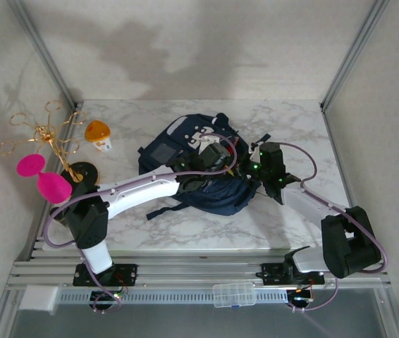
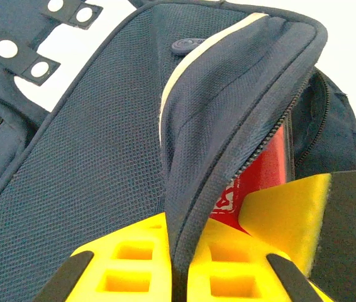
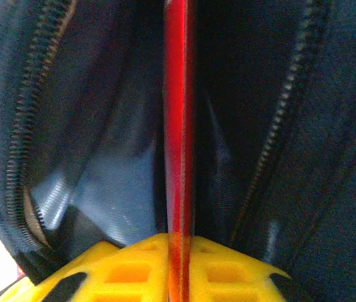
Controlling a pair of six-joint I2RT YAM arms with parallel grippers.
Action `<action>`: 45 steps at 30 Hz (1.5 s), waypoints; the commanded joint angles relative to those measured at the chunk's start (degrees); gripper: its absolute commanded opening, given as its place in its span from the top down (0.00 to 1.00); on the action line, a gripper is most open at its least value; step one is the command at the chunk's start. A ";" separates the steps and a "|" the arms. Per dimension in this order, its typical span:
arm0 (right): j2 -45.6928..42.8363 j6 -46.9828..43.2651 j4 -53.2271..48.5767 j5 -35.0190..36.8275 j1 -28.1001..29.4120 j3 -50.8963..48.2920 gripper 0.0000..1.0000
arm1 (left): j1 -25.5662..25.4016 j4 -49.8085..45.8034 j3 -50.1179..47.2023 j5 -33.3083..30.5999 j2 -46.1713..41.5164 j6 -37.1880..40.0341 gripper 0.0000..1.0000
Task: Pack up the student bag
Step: Place the loose stationery in the student bag, then close the student bag at the center of the table.
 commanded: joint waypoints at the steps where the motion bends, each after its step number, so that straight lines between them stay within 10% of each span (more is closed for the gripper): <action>1: -1.69 -6.05 -4.83 3.47 -0.24 1.94 0.77 | 1.30 2.93 -0.38 -0.87 -4.01 -2.81 1.00; 7: -7.76 -10.53 -11.83 4.99 -1.91 0.40 0.60 | 1.99 4.65 -2.41 0.99 -5.24 -2.54 1.00; 19: 6.94 -11.59 -10.01 1.18 0.22 9.83 0.94 | 2.09 6.28 -3.25 3.71 -5.08 -2.61 1.00; 28: -0.66 -19.62 -17.11 3.20 -5.13 6.81 0.90 | 3.59 8.33 -4.54 10.65 -5.20 -4.96 0.74; 34: -9.30 -29.65 -28.78 12.22 -5.21 4.66 0.75 | 5.04 20.61 -20.70 16.79 -22.66 -9.80 0.49; 45: -11.65 -26.53 -42.28 35.81 20.49 9.20 0.58 | 9.38 31.07 -43.01 16.42 -31.66 -35.09 0.38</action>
